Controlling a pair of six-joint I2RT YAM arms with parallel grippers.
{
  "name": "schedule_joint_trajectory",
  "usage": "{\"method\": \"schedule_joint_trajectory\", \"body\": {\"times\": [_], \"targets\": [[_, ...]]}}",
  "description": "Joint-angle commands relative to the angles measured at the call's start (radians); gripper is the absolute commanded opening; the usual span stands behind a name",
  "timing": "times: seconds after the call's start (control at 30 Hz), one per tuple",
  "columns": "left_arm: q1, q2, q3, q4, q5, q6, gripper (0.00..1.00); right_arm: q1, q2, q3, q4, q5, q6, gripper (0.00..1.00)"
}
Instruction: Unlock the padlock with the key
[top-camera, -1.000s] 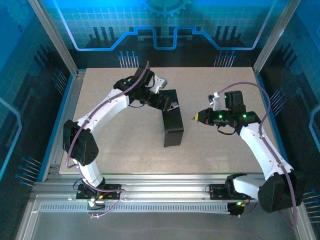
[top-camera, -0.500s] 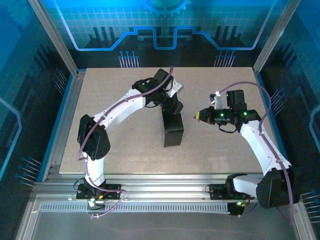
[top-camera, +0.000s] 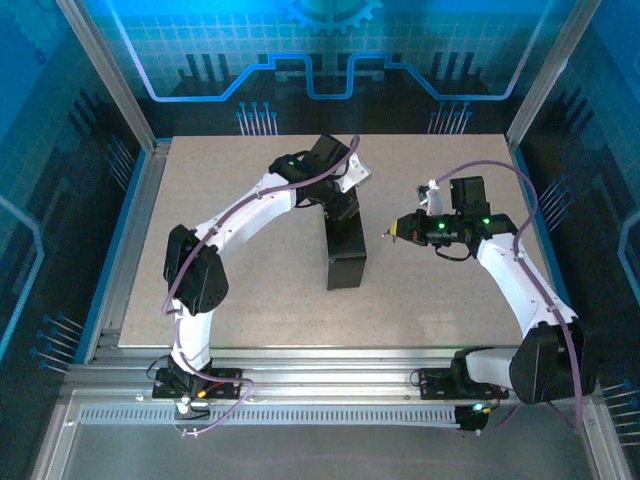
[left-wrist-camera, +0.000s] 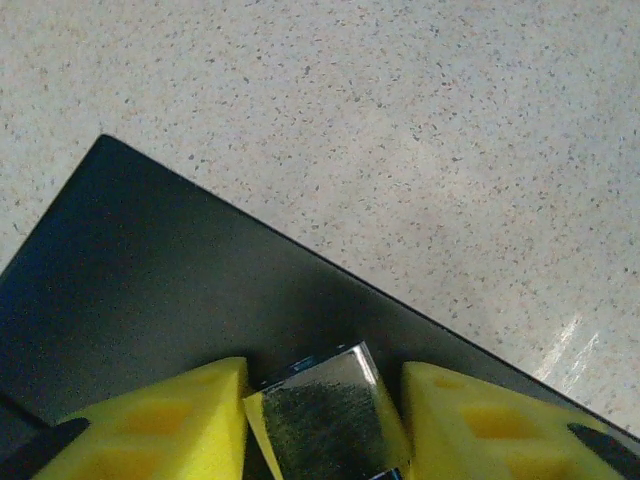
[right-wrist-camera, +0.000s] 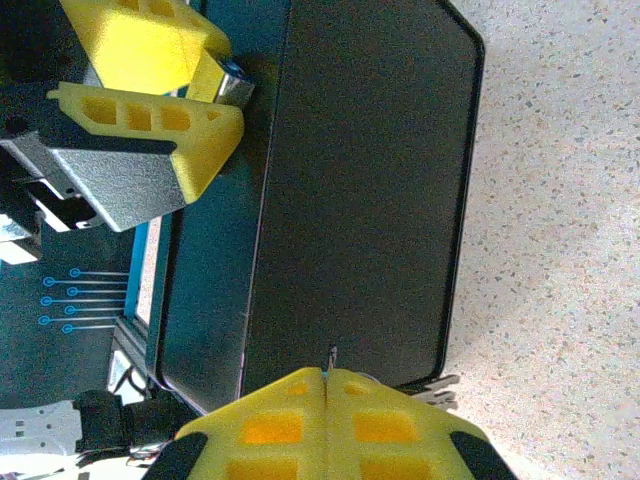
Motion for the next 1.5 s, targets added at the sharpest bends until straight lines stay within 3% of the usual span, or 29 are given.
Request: {"method": "schedule_joint_trajectory", "body": {"times": [0.0,0.13,0.27,0.5,0.73,0.97,1.13,1.47], "targets": [[-0.005,0.038,-0.005,-0.065,0.020,0.104,0.31,-0.016,0.019,0.044,-0.001,-0.028,-0.024,0.00],[-0.003,0.046,0.002,-0.067,0.029,0.159,0.22,-0.016,0.031,0.071,-0.019,-0.030,-0.032,0.00],[0.003,0.019,0.027,-0.071,0.107,0.225,0.14,-0.019,0.048,0.098,-0.009,-0.057,-0.019,0.00],[0.049,-0.086,-0.061,0.074,0.320,0.272,0.13,-0.022,0.099,0.114,0.176,-0.181,0.147,0.00],[0.109,-0.162,-0.173,0.207,0.461,0.250,0.13,-0.019,0.174,0.136,0.276,-0.211,0.249,0.00],[0.129,-0.203,-0.259,0.308,0.506,0.248,0.13,-0.003,0.222,0.148,0.385,-0.255,0.341,0.00],[0.139,-0.251,-0.383,0.492,0.524,0.225,0.07,0.025,0.265,0.184,0.393,-0.252,0.385,0.00],[0.154,-0.315,-0.487,0.621,0.543,0.210,0.06,0.048,0.305,0.207,0.370,-0.267,0.395,0.00]]}}
